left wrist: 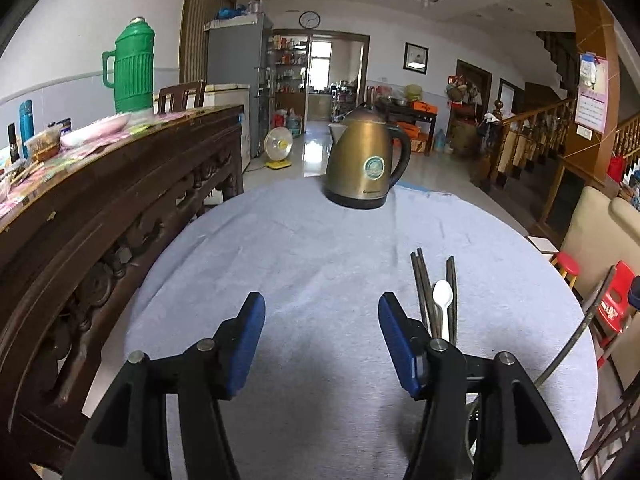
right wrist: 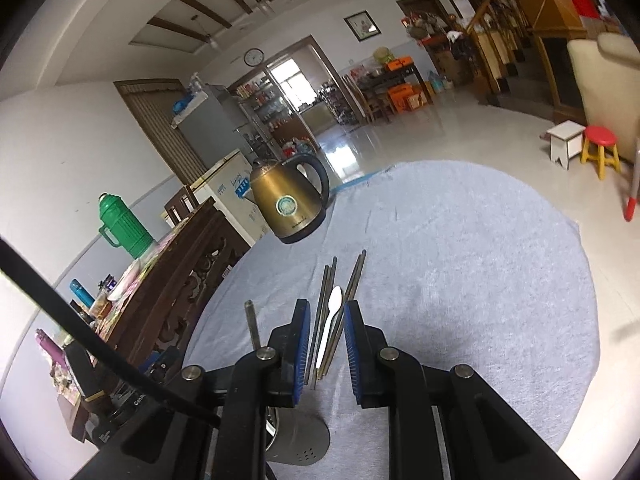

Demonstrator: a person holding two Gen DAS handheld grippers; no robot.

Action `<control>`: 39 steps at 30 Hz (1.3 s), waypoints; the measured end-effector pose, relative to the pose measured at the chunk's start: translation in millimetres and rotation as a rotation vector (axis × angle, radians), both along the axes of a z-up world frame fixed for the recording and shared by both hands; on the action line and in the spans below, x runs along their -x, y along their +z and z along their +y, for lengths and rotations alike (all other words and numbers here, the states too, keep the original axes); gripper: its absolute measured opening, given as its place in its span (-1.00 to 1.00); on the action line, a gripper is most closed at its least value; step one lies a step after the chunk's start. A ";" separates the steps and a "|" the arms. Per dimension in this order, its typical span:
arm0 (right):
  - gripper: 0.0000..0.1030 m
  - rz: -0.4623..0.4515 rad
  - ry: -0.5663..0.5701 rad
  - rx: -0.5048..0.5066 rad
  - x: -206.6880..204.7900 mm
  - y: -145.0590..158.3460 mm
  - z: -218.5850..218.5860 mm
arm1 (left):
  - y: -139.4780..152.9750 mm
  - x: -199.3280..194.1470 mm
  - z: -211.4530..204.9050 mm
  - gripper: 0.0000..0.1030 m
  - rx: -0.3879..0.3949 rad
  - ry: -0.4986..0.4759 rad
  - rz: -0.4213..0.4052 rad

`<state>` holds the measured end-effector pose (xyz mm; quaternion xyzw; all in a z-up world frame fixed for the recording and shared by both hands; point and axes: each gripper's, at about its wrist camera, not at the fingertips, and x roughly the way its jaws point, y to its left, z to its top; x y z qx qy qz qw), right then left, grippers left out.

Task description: Organize utensils

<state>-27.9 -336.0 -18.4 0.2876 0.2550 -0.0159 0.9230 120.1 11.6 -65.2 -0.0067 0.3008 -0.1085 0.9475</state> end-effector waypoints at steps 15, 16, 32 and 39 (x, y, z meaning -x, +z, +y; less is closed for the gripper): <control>-0.55 0.244 0.106 -0.161 -117.6 -73.9 -41.6 | -64.2 -127.6 -73.0 0.16 -0.046 -0.223 0.256; -0.55 0.256 0.114 -0.173 -127.3 -79.5 -42.5 | -68.6 -133.1 -82.1 0.16 -0.051 -0.239 0.267; -0.55 0.394 0.179 -0.260 -281.8 -130.3 -60.9 | -105.8 -163.8 -189.0 0.11 -0.058 -0.487 0.348; -0.55 0.478 0.123 -0.260 -326.2 -141.8 -53.1 | -115.8 -169.7 -192.3 -0.73 -0.059 -0.518 0.345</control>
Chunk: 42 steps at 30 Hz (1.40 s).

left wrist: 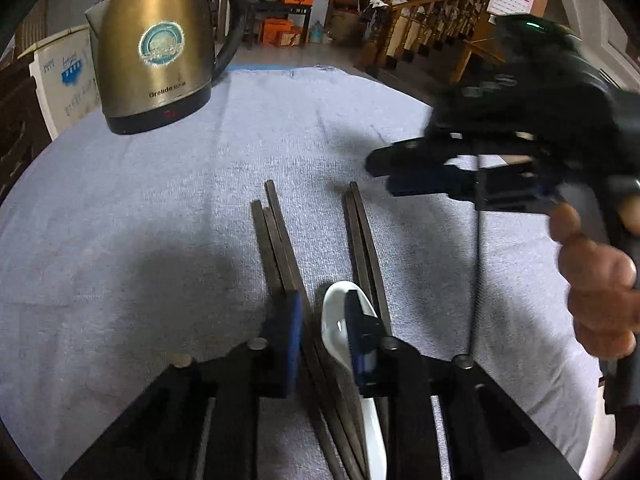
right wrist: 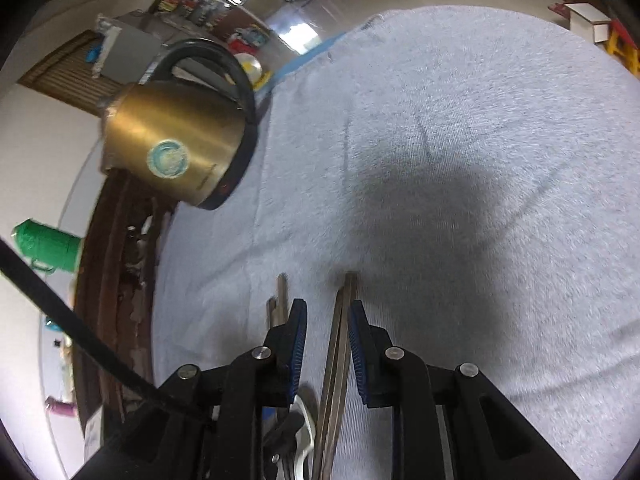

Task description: Organize utensils

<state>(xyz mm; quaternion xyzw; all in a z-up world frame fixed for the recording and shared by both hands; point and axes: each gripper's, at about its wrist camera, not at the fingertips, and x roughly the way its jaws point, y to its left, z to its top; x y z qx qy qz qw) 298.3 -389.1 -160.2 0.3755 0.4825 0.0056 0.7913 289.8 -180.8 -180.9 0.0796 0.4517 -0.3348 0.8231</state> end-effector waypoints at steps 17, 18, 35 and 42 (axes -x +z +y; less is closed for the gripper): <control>-0.89 0.095 -0.040 0.257 -17.7 -8.2 12.1 | 13.1 7.9 15.8 -0.77 0.018 -0.048 -0.041; -0.99 0.087 -0.041 0.256 -9.4 -7.0 7.8 | 13.5 9.7 13.0 -0.60 0.010 -0.055 -0.046; -0.54 0.060 0.050 0.150 30.7 1.8 2.3 | 11.8 23.2 -2.3 -0.41 -0.035 -0.124 -0.091; -0.54 0.166 0.025 0.319 1.1 -6.7 26.5 | 36.3 31.5 34.6 -0.41 0.031 -0.088 -0.133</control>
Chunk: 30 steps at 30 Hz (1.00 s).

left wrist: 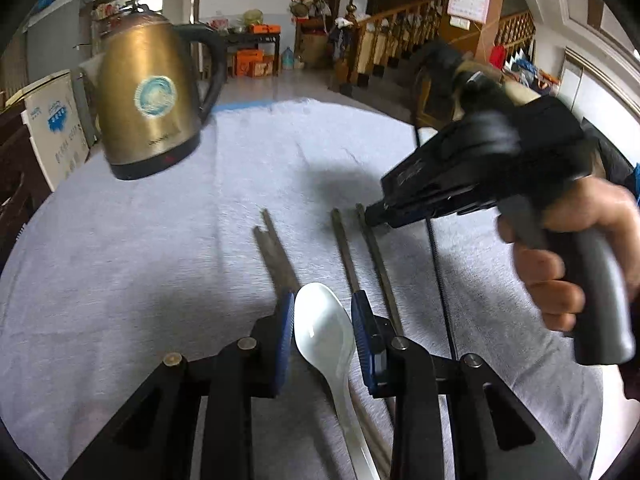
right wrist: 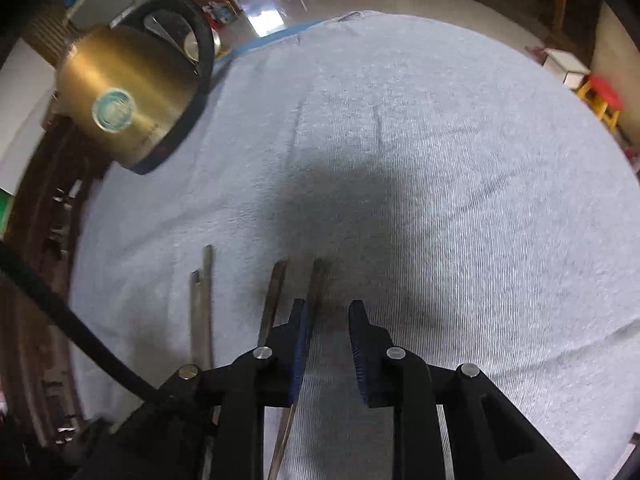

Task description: Organize utensils

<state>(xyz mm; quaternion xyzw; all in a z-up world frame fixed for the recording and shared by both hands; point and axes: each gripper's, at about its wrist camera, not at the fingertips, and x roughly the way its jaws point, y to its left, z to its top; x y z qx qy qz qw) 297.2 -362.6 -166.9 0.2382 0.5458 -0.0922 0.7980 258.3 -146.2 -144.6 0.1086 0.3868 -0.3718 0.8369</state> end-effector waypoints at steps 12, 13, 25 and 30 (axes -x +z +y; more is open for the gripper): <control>-0.88 0.033 0.039 0.098 -16.3 0.9 23.1 | 18.4 2.3 61.9 -0.41 0.065 0.142 -0.037; -0.88 0.001 0.032 0.058 -8.9 3.4 20.1 | 19.8 3.6 64.5 -0.41 0.070 0.150 -0.038; -0.88 -0.378 -0.002 0.059 131.3 85.8 5.1 | 80.7 62.9 121.4 -0.40 0.207 0.293 -0.103; -0.88 -0.535 -0.036 0.093 202.3 118.8 10.9 | 101.7 103.6 130.0 -0.40 0.300 0.337 -0.116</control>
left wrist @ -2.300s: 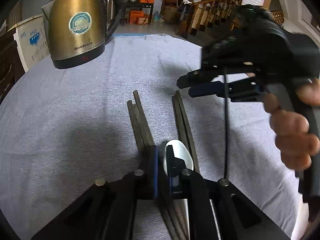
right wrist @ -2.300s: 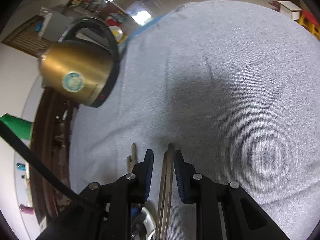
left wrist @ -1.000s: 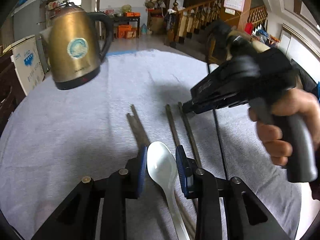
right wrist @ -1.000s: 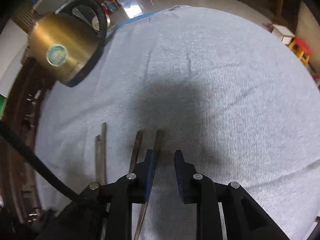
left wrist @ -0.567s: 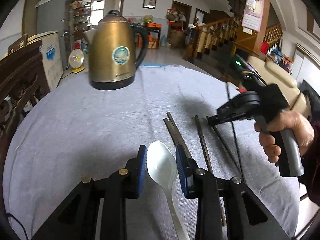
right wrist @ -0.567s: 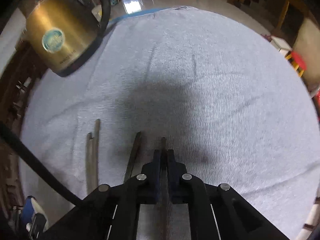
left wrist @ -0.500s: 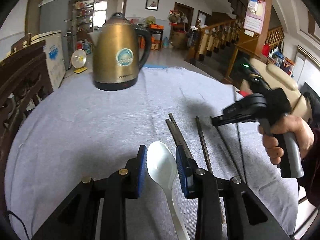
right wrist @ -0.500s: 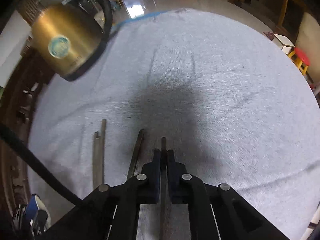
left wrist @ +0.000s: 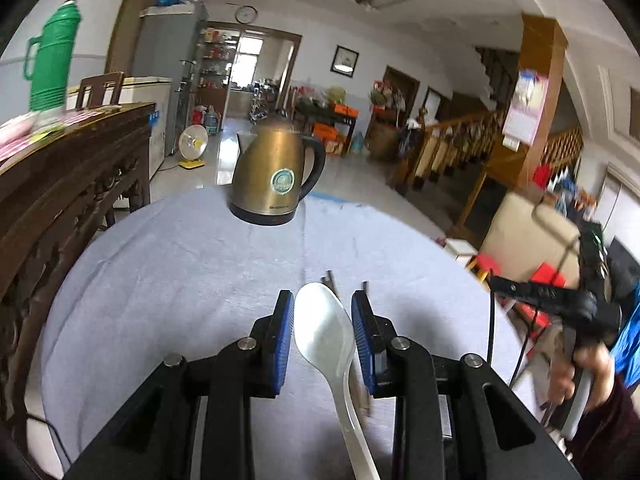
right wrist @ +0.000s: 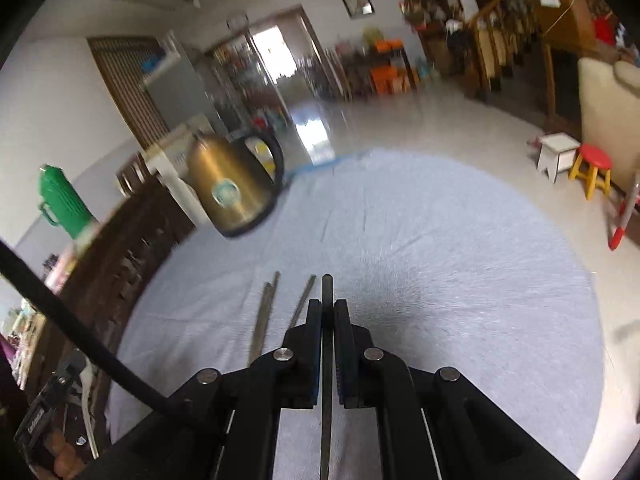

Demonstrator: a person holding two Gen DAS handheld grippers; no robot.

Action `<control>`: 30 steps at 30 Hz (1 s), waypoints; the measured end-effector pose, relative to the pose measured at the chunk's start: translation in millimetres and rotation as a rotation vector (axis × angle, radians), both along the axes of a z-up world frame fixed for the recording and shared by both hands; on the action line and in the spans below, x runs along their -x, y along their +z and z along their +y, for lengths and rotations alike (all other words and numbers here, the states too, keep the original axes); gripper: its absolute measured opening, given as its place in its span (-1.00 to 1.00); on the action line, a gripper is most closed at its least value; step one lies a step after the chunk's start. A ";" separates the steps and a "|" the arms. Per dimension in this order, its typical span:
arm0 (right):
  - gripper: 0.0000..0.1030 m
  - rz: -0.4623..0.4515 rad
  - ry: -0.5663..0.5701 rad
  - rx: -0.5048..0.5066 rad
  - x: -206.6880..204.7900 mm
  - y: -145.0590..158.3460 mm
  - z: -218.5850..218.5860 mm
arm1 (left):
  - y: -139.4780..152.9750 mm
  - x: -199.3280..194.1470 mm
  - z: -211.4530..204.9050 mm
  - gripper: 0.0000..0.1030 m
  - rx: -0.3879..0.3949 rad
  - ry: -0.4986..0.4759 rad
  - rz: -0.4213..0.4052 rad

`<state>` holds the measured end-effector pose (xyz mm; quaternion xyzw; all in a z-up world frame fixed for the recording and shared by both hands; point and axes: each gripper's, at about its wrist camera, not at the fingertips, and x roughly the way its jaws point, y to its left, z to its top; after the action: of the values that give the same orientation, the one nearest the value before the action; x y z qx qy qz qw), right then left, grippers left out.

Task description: Organize utensils

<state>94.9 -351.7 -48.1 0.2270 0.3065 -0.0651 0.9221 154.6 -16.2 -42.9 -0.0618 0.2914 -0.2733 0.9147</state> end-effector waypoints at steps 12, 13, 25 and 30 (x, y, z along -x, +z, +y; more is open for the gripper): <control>-0.88 -0.335 -0.053 0.010 123.9 74.4 25.0 | 2.8 49.0 -9.4 -0.40 0.130 0.151 -0.065; -0.88 -0.360 -0.054 0.018 129.6 80.3 29.0 | 0.4 49.1 -10.1 -0.40 0.131 0.171 -0.076; -0.88 -0.635 -0.108 0.018 151.5 110.4 78.5 | -41.8 56.8 -21.3 -0.40 0.096 0.313 -0.158; -0.88 -0.660 -0.126 0.072 140.6 106.9 103.0 | -52.3 56.0 -20.8 -0.40 0.089 0.338 -0.178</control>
<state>-45.7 -248.7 58.8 0.2214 -0.0258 -0.0558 0.9732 98.7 -36.9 -95.1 -0.1258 0.1824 -0.1328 0.9661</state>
